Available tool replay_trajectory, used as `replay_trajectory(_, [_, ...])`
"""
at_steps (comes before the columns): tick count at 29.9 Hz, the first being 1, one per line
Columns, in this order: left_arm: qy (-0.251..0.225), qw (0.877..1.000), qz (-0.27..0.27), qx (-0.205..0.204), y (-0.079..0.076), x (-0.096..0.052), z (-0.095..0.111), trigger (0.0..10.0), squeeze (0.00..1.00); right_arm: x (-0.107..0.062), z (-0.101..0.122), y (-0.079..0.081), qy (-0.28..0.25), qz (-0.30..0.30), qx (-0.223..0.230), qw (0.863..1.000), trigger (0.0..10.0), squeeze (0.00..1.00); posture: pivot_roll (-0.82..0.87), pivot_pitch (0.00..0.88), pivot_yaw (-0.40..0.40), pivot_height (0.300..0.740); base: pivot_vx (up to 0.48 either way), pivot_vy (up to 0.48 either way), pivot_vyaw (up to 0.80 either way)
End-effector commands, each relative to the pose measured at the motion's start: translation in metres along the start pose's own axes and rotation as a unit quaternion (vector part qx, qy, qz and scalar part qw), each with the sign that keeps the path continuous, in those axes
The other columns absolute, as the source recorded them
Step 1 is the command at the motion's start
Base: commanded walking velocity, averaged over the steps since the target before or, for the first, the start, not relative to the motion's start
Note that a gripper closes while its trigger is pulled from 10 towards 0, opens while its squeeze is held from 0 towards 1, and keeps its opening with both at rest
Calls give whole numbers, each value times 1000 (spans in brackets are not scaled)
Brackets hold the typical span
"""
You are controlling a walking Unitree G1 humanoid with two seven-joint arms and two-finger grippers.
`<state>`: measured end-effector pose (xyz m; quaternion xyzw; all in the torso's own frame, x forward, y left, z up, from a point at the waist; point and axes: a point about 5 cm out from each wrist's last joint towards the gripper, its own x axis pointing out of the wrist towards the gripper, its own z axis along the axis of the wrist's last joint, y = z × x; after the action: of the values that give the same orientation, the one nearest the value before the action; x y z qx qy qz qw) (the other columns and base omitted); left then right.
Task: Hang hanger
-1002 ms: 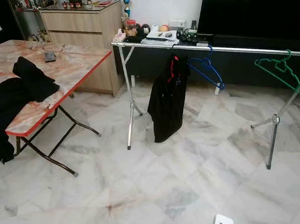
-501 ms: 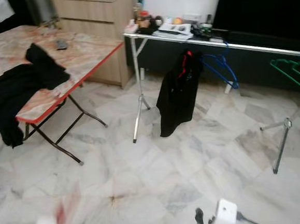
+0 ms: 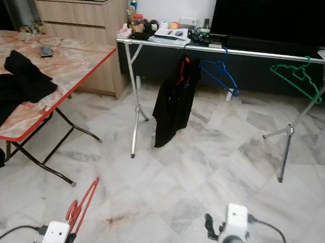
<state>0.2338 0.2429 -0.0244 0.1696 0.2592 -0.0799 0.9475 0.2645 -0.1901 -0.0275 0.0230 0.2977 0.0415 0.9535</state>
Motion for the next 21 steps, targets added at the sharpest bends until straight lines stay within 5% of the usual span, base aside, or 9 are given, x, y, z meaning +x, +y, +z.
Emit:
replay_trajectory(1, [-11, 999, -34, 23, -4, 3, 7, 10000, 0, 3, 15, 0, -13, 30, -43, 999, 10000, 0, 94, 0, -94, 740, 0, 0, 0])
replay_trajectory(2, [-15, 998, -54, 40, -5, 3, 10, 10000, 0, 5, 23, 5, -20, 70, -54, 996, 10000, 0, 95, 0, -91, 740, 0, 0, 0])
replay_trajectory(4, [-34, 986, -114, 119, -3, 5, 25, 10000, 0, 6, 56, 11, -49, 178, -167, 969, 10000, 0, 91, 0, -91, 740, 0, 0, 0])
replay_trajectory(9, [-55, 977, -148, 144, 1, 9, 45, 10000, 0, 3, 87, 14, -71, 255, -230, 936, 10000, 0, 90, 0, -95, 740, 0, 0, 0])
replay_trajectory(14, [-45, 933, -262, 243, -14, 7, 65, 10000, 0, -2, 101, 28, -21, 373, -338, 864, 10000, 0, 78, 0, -93, 740, 0, 0, 0])
replay_trajectory(15, [-45, 933, -262, 243, -14, 7, 65, 10000, 0, -2, 101, 28, -21, 373, -338, 864, 10000, 0, 78, 0, -93, 740, 0, 0, 0])
replay_trajectory(16, [-51, 924, -280, 255, -18, 7, 74, 10000, 0, -6, 100, 34, -8, 420, -360, 833, 10000, 0, 80, 0, -98, 740, 0, 0, 0])
replay_trajectory(21, [-60, 889, -336, 304, -22, 6, 101, 10000, 0, -12, 103, 49, 0, 505, -351, 789, 10000, 0, 87, 0, -108, 740, 0, 0, 0])
